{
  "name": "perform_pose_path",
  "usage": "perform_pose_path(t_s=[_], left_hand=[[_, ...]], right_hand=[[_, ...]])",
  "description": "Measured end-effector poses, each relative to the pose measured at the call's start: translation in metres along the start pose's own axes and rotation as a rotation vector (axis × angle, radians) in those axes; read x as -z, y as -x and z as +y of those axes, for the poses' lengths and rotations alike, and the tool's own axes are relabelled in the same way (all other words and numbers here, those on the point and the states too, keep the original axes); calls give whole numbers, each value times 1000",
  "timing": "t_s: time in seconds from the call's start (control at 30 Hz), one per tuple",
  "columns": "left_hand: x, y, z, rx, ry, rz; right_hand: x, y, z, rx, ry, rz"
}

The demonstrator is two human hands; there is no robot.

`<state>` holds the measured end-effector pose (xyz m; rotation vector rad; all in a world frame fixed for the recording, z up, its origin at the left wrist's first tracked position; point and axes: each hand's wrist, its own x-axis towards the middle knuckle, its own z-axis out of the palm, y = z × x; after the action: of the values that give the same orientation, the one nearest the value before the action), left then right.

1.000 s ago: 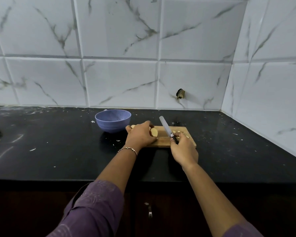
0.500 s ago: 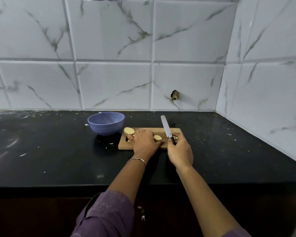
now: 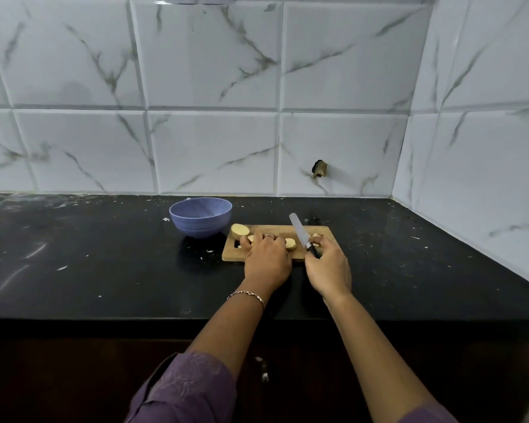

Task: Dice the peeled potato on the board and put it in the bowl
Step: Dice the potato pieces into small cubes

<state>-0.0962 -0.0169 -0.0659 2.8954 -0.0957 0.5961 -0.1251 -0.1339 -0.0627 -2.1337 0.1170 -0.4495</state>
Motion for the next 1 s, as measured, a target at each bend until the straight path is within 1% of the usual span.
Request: perform_pose_path(t_s=[0.1,0.27,0.47,0.67,0.8,1.0], left_hand=[[-2,6,2,-14,-36,-54],[-5,10,6,-45,-43,-94],[-7,7,5,-77,1,-132],[-5,8,6,-72,-3,-149],[-4,9,6,-70,-1,-150],[-3,9,6,-77,-3,-124]], right_hand=[[3,6,-2,9,22,-16],[9,13,1,48,77,-24],[10,17,6,123,171,-18],[6,22,4,226,313,26],[1,24,1,320,475,82],[4,19,1,390,621,46]])
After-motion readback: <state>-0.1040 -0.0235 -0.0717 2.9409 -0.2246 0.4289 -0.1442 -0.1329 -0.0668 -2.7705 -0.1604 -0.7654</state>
